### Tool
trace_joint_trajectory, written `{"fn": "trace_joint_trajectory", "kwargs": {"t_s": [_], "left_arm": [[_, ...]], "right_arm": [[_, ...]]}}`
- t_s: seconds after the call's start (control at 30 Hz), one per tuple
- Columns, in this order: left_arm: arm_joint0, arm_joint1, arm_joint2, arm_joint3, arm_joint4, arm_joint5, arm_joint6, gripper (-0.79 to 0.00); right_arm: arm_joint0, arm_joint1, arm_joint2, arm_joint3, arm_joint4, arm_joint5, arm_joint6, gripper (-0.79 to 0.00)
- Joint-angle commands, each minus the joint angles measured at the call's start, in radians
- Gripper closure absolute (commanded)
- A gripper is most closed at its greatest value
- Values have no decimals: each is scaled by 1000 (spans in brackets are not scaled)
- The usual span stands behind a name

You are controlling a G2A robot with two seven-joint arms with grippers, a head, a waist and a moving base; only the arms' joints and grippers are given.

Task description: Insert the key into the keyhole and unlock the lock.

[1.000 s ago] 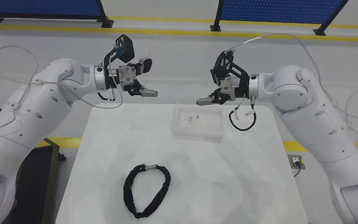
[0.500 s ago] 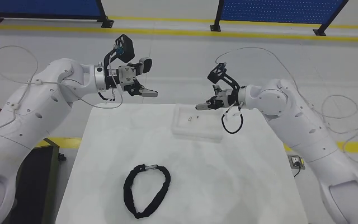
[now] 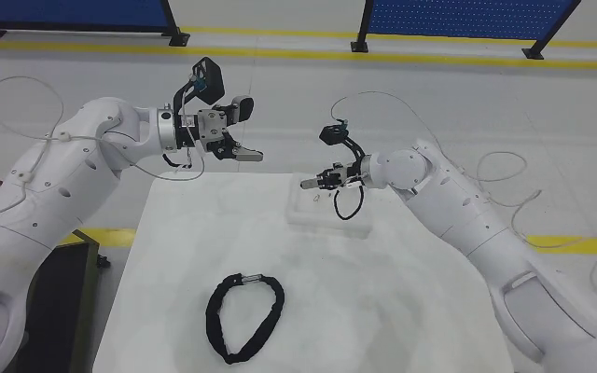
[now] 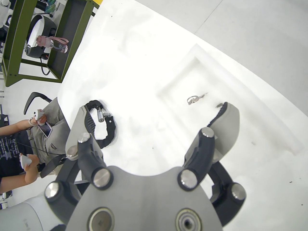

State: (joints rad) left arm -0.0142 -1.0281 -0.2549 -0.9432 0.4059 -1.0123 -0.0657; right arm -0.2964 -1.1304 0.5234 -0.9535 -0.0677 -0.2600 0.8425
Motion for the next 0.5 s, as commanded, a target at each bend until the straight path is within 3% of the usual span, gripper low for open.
{"fn": "trace_joint_trajectory", "kwargs": {"t_s": [0.0, 0.27, 0.47], "left_arm": [[0, 0, 0, 0, 0, 0, 0, -785], [0, 0, 0, 0, 0, 0, 0, -785], [0, 0, 0, 0, 0, 0, 0, -785]], "right_arm": [[6, -24, -22, 23, -6, 25, -16, -785], [17, -115, -90, 142, -32, 139, -56, -785], [23, -171, -114, 232, -27, 153, -35, -785]]}}
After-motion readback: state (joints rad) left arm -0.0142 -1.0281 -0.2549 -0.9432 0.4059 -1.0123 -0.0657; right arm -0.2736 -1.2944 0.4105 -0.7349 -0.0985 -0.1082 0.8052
